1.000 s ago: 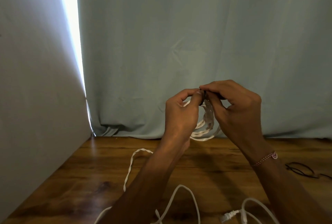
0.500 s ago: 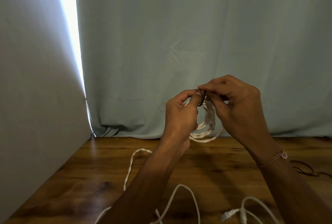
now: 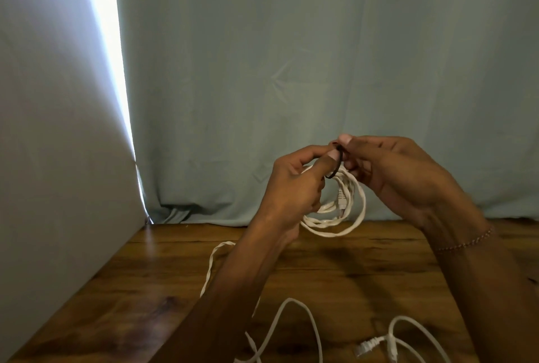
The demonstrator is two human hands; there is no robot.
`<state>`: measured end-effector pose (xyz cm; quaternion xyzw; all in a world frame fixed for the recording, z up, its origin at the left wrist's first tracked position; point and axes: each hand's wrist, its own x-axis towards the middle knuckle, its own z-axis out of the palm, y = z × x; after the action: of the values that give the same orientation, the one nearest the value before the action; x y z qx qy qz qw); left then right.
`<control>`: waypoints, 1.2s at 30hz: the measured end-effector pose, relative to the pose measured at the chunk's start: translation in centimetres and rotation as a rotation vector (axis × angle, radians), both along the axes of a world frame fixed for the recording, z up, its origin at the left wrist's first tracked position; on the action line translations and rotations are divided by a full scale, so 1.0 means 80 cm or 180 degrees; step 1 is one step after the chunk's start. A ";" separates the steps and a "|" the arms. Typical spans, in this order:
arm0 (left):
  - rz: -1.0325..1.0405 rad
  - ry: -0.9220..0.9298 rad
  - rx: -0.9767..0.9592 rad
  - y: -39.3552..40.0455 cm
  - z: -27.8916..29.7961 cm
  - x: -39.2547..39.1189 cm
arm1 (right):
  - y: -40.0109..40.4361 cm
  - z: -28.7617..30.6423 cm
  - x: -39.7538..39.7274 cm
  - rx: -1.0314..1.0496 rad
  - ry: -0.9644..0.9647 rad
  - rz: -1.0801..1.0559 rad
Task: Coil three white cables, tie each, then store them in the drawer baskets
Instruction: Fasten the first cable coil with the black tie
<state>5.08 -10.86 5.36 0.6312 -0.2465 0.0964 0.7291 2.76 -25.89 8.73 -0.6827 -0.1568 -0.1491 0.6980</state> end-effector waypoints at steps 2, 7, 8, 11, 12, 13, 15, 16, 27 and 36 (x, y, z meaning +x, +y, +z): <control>-0.0098 -0.0065 0.0061 0.001 -0.001 0.001 | -0.007 0.002 0.000 0.0147 0.0247 0.0366; -0.0141 -0.0136 0.0152 -0.001 -0.001 -0.002 | -0.010 0.000 0.002 0.0506 0.0346 0.0560; -0.0122 -0.0131 0.0177 0.000 -0.001 -0.002 | -0.008 -0.001 0.003 0.0525 0.0295 0.0440; -0.0129 -0.0080 0.0256 0.002 -0.001 -0.003 | -0.001 -0.003 0.006 0.0325 0.0043 -0.0156; -0.0146 -0.0055 0.0272 0.003 0.000 -0.003 | 0.000 -0.003 0.005 0.0252 -0.0048 -0.0327; -0.0157 -0.0016 0.0268 0.003 0.000 -0.003 | 0.002 -0.004 0.005 0.0185 -0.0141 -0.0472; -0.0190 0.0087 0.0244 0.003 0.002 -0.005 | 0.006 -0.007 0.004 0.0054 -0.0370 -0.0738; -0.0201 0.0149 0.0239 0.003 0.002 -0.005 | 0.009 -0.009 0.004 -0.0015 -0.0504 -0.0872; -0.0258 0.0682 0.0216 0.002 0.002 -0.004 | 0.009 -0.012 0.003 -0.0462 -0.1420 -0.1596; -0.0086 0.0785 0.0032 -0.001 0.001 0.001 | 0.012 -0.011 0.005 -0.0655 -0.0938 -0.1016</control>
<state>5.14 -10.92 5.41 0.6385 -0.1640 0.0070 0.7519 3.14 -24.90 7.82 -0.7372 -0.1614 -0.3388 0.5618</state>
